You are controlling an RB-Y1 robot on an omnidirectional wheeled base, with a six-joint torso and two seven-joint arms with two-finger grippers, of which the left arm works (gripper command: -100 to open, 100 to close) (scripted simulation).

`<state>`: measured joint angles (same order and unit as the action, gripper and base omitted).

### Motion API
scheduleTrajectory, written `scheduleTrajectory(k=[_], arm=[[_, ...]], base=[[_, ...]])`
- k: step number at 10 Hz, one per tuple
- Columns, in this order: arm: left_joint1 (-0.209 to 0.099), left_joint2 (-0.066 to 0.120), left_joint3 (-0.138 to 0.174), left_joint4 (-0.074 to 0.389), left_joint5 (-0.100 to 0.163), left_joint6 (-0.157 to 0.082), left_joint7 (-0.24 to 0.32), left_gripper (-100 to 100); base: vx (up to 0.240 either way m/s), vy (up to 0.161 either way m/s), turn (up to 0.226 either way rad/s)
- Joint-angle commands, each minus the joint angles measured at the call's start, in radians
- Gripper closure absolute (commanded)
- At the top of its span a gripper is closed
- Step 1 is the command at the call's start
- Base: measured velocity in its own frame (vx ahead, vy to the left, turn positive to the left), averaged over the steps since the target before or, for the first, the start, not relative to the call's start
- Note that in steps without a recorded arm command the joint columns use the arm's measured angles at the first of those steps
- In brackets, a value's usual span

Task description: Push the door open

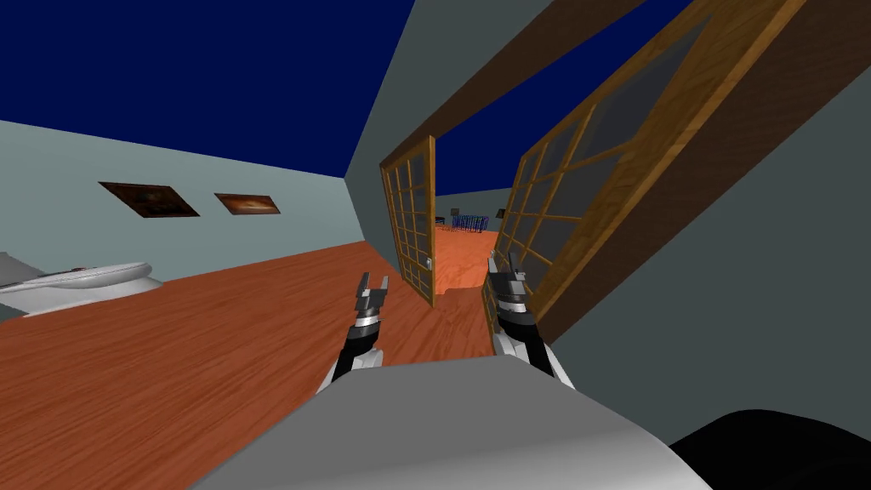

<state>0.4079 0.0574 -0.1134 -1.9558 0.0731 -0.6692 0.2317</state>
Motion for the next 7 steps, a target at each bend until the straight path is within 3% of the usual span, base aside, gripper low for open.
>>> scheduleTrajectory(k=[1, 7], arm=[[-0.008, 0.004, -0.006, 0.031, 0.017, -0.006, 0.026, -100], [-0.046, 0.016, -0.023, 0.153, 0.079, -0.033, 0.119, -100]], base=[[0.094, 0.081, -0.203], [0.073, 0.080, -0.185]])
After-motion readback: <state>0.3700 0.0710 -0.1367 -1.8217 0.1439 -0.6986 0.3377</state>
